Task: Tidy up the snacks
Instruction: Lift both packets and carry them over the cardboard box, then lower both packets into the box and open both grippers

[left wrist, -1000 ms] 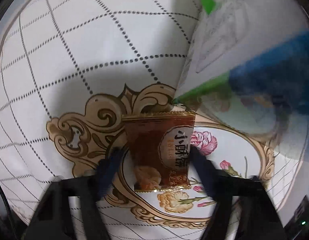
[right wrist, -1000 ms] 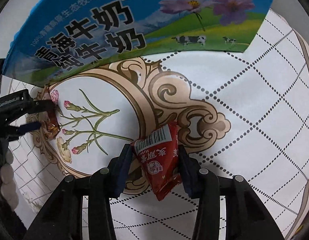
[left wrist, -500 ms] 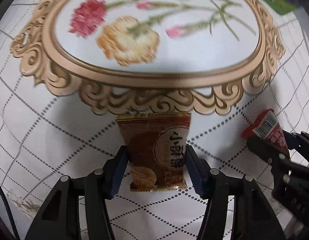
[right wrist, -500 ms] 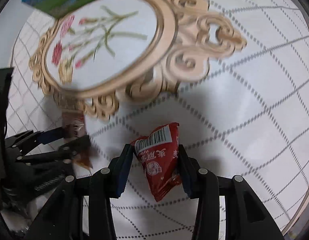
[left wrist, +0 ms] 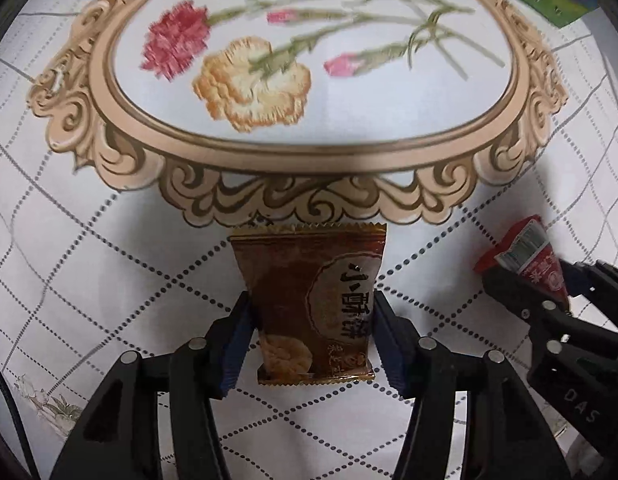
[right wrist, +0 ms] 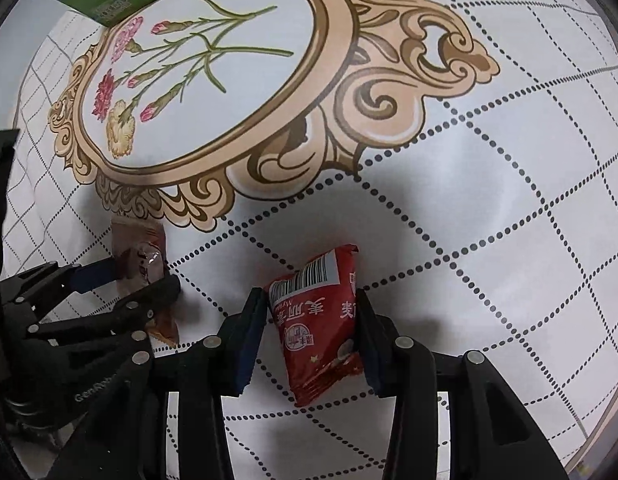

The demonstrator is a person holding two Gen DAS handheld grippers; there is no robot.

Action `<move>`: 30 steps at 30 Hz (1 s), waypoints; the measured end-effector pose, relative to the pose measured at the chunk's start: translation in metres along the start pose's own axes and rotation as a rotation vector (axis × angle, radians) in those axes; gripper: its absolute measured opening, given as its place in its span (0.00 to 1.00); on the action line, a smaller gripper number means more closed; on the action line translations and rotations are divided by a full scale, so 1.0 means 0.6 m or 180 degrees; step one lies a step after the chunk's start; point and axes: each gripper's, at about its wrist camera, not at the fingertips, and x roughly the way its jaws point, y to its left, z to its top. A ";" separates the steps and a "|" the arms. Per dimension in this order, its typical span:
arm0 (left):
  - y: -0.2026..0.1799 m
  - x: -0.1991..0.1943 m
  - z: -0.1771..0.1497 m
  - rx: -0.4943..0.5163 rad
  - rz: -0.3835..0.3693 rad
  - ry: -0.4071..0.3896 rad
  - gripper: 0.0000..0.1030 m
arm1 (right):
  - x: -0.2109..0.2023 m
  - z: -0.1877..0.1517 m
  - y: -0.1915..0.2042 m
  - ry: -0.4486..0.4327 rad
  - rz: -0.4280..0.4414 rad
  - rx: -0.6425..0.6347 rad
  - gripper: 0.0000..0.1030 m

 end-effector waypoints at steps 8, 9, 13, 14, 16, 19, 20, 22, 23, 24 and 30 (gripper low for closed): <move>-0.022 -0.136 0.019 0.0082 -0.0219 -0.0451 0.52 | -0.126 0.007 0.007 -0.0282 0.0320 0.0005 0.43; -0.025 -0.163 0.027 0.0080 -0.0261 -0.0543 0.52 | -0.146 0.013 0.009 -0.0346 0.0351 0.0003 0.43; -0.027 -0.255 0.071 0.0049 -0.0439 -0.0827 0.52 | -0.241 0.051 0.000 -0.0687 0.0516 0.0012 0.43; -0.026 -0.282 0.086 0.0033 -0.0492 -0.0914 0.52 | -0.269 0.064 -0.002 -0.0791 0.0543 0.0007 0.43; -0.021 -0.323 0.119 0.0051 -0.0557 -0.1018 0.53 | -0.312 0.085 -0.008 -0.0961 0.0584 0.0006 0.43; -0.007 -0.368 0.179 0.0015 -0.0626 -0.1137 0.53 | -0.369 0.128 -0.024 -0.1200 0.0568 0.0007 0.43; -0.003 -0.379 0.198 -0.0002 -0.0646 -0.1147 0.53 | -0.388 0.147 -0.029 -0.1284 0.0526 -0.0002 0.43; -0.001 -0.393 0.241 -0.0059 -0.0635 -0.1140 0.53 | -0.409 0.186 -0.040 -0.1386 0.0446 0.0003 0.43; 0.001 -0.390 0.264 -0.0096 -0.0642 -0.1104 0.53 | -0.415 0.208 -0.043 -0.1401 0.0413 0.0003 0.43; 0.000 -0.383 0.282 -0.0125 -0.0653 -0.1051 0.53 | -0.411 0.228 -0.041 -0.1375 0.0369 -0.0006 0.43; 0.019 -0.310 0.382 -0.0216 -0.0515 -0.0689 0.53 | -0.376 0.331 -0.069 -0.1158 0.0157 0.0108 0.43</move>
